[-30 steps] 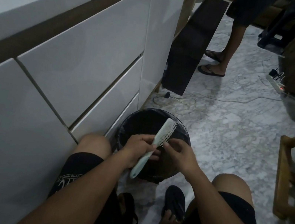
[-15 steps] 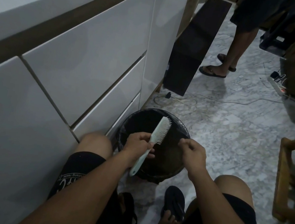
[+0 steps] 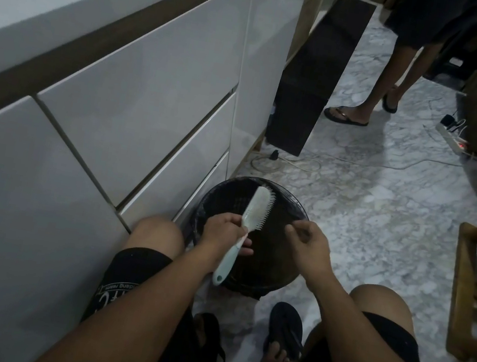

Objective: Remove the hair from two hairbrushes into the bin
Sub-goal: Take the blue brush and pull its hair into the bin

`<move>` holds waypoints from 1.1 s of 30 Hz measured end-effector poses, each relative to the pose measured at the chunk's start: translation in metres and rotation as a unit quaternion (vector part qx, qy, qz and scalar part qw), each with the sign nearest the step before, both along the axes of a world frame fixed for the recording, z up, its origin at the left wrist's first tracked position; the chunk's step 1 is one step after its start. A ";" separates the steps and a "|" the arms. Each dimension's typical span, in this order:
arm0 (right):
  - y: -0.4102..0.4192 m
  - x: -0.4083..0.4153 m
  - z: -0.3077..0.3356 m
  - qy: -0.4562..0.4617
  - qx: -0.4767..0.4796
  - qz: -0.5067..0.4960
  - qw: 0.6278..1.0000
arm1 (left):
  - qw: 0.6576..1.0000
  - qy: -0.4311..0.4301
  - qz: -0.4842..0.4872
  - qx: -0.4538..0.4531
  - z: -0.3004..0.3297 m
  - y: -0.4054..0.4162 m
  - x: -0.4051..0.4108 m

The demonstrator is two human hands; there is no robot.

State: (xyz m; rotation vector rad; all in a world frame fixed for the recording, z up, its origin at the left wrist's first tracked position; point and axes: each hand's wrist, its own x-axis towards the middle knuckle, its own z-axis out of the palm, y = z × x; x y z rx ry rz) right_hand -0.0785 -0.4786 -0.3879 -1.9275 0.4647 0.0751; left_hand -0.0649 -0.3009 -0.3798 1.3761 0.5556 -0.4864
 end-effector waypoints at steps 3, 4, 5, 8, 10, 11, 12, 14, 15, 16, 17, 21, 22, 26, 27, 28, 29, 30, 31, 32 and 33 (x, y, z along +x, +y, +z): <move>0.007 -0.003 0.004 0.028 0.117 0.094 0.988 | 0.998 -0.015 -0.065 0.002 0.005 -0.001 -0.004; 0.006 -0.003 0.006 0.050 0.166 0.109 0.979 | 0.996 -0.022 -0.087 0.005 0.006 -0.002 -0.005; 0.005 -0.002 0.009 0.079 0.218 0.111 0.966 | 0.994 -0.028 -0.107 0.006 0.007 -0.002 -0.007; 0.003 -0.002 0.019 0.147 0.280 0.098 0.944 | 0.990 -0.043 -0.131 0.004 0.009 -0.001 -0.009; 0.000 0.000 0.013 0.151 0.249 0.101 0.951 | 0.990 -0.049 -0.135 0.009 0.008 -0.001 -0.008; -0.001 0.001 0.010 0.145 0.220 0.106 0.959 | 0.989 -0.051 -0.139 0.015 0.008 -0.002 -0.008; -0.001 0.000 0.009 0.139 0.173 0.110 0.969 | 0.988 -0.055 -0.142 0.023 0.007 -0.002 -0.009; 0.000 -0.001 0.010 0.119 0.050 0.122 0.984 | 0.986 -0.061 -0.144 0.048 0.003 0.000 -0.008; 0.001 -0.001 0.010 0.103 0.022 0.122 0.987 | 0.986 -0.063 -0.143 0.061 0.001 0.000 -0.008; 0.002 -0.002 0.011 0.089 0.025 0.116 0.989 | 0.985 -0.065 -0.141 0.071 -0.002 0.001 -0.007; 0.002 -0.001 0.012 0.078 0.052 0.097 0.991 | 0.985 -0.067 -0.137 0.081 -0.004 0.002 -0.006; -0.007 0.006 0.014 0.070 0.208 -0.071 0.973 | 0.985 -0.065 -0.108 0.119 -0.009 0.004 -0.004; -0.010 0.008 0.017 0.070 0.239 -0.109 0.962 | 0.985 -0.064 -0.104 0.124 -0.009 0.004 -0.004; -0.019 0.011 0.017 0.039 0.269 -0.190 0.943 | 0.982 -0.062 -0.109 0.143 -0.012 0.004 -0.005; -0.018 0.010 0.014 0.036 0.236 -0.185 0.953 | 0.982 -0.063 -0.111 0.138 -0.012 0.003 -0.006; -0.017 0.009 0.010 0.035 0.196 -0.171 0.965 | 0.983 -0.064 -0.113 0.133 -0.013 0.003 -0.006; -0.014 0.009 0.007 0.034 0.163 -0.152 0.974 | 0.983 -0.066 -0.115 0.125 -0.012 0.002 -0.006; -0.012 0.008 0.004 0.034 0.140 -0.134 0.980 | 0.984 -0.067 -0.116 0.119 -0.011 0.002 -0.006; -0.010 0.007 0.002 0.037 0.129 -0.117 0.984 | 0.985 -0.068 -0.116 0.112 -0.010 0.002 -0.007; -0.008 0.006 0.001 0.044 0.125 -0.098 0.986 | 0.985 -0.069 -0.115 0.105 -0.010 0.002 -0.007; -0.006 0.006 0.000 0.052 0.126 -0.075 0.988 | 0.986 -0.071 -0.114 0.097 -0.009 0.001 -0.007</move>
